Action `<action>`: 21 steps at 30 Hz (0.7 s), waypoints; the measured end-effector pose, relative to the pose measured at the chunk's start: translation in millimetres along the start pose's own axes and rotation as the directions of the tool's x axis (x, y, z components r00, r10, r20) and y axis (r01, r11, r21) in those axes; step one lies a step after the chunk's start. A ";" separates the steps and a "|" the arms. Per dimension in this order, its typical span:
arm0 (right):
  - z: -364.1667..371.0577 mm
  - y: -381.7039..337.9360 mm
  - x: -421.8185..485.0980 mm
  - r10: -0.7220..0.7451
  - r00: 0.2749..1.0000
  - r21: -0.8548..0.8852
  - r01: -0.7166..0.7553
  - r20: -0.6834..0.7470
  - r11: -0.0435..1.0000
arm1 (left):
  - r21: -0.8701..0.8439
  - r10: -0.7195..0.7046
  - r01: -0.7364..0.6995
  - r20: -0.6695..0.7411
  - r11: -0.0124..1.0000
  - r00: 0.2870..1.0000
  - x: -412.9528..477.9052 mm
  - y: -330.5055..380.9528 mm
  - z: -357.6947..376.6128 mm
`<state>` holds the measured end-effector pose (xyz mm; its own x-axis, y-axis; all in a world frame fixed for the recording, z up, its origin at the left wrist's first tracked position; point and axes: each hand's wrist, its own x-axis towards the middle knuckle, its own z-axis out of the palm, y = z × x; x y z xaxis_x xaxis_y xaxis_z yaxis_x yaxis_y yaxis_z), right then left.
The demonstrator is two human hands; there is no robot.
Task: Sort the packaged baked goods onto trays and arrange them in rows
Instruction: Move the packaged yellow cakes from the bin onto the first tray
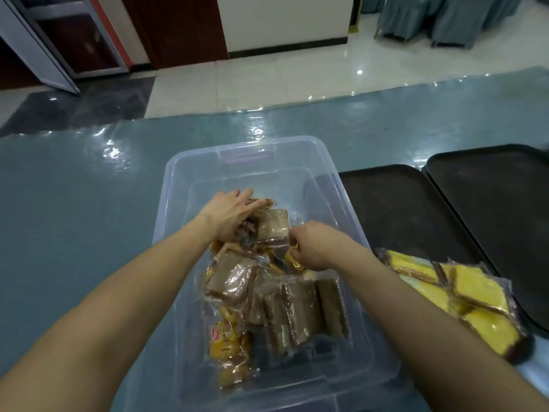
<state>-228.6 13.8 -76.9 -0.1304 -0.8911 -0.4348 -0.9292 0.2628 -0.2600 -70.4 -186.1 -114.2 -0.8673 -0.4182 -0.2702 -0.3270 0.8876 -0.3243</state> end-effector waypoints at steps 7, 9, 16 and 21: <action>2.2 2.0 2.4 0.004 1.000 0.015 -0.004 -0.029 1.000 | -0.093 -0.092 0.091 -0.006 0.991 0.996 -2.0 -0.1 -15.6; 2.2 2.0 1.4 0.002 0.999 0.013 -0.001 -0.036 1.000 | -0.112 -0.130 0.124 -0.045 0.986 0.990 -5.8 -7.1 -28.2; 3.0 0.8 1.7 0.001 1.000 0.024 0.000 -0.023 1.000 | -0.282 -0.343 0.286 -0.177 0.916 0.923 -39.0 -26.0 -64.6; 8.4 -4.3 2.0 0.020 0.999 -0.037 -0.021 -0.027 0.999 | -0.442 -0.460 0.386 -0.068 0.810 0.886 -57.5 -11.6 -42.2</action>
<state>-222.0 13.9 -83.9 -0.1585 -0.8952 -0.4164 -0.9384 0.2678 -0.2185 -32.6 -164.2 -56.7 -0.6432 -0.7651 -0.0285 -0.7656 0.6424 0.0335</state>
